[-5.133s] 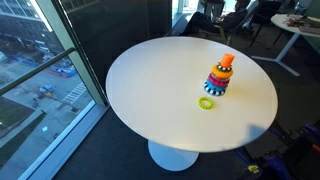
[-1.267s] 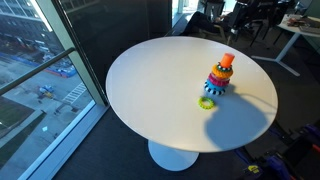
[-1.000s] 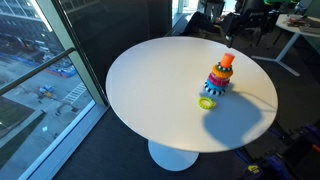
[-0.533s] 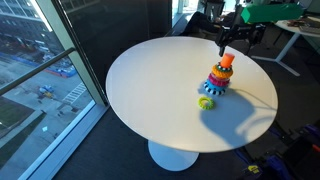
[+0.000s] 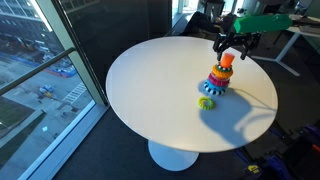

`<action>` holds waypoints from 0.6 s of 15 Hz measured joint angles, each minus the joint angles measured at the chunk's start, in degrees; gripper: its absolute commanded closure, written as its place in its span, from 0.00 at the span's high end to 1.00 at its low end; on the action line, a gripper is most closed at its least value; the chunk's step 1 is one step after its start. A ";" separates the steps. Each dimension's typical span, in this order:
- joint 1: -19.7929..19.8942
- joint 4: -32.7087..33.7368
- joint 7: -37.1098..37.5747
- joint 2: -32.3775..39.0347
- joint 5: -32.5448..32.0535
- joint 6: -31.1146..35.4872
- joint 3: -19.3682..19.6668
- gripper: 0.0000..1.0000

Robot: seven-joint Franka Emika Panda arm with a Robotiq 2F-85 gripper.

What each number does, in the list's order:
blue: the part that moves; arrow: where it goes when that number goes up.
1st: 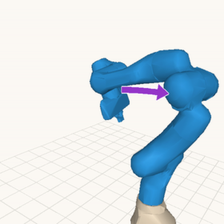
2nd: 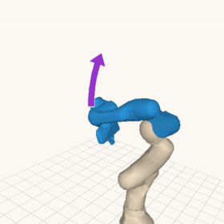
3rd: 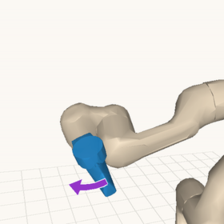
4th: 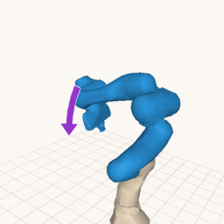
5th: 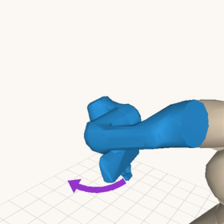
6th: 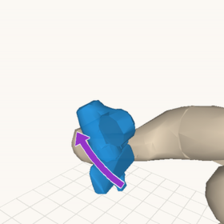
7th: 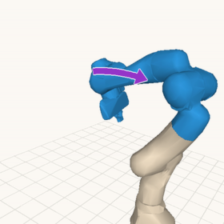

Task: Put the black and white ring on the table

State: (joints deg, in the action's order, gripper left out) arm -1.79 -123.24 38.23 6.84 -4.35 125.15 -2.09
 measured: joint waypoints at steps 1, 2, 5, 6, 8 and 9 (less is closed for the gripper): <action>-0.09 -0.06 0.32 0.18 -0.10 0.13 0.15 1.00; -0.16 -0.16 0.71 0.34 -0.17 0.33 0.29 1.00; -0.29 -0.93 1.36 0.47 -0.21 1.50 0.63 1.00; -0.33 -1.34 1.63 0.47 -0.24 2.02 0.69 1.00; -0.53 -2.23 2.35 0.47 -0.62 3.16 0.74 1.00; -0.64 -2.72 2.78 0.47 -0.88 3.87 0.75 1.00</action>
State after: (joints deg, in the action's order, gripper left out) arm -2.43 -125.97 41.01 7.31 -5.23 129.02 -1.35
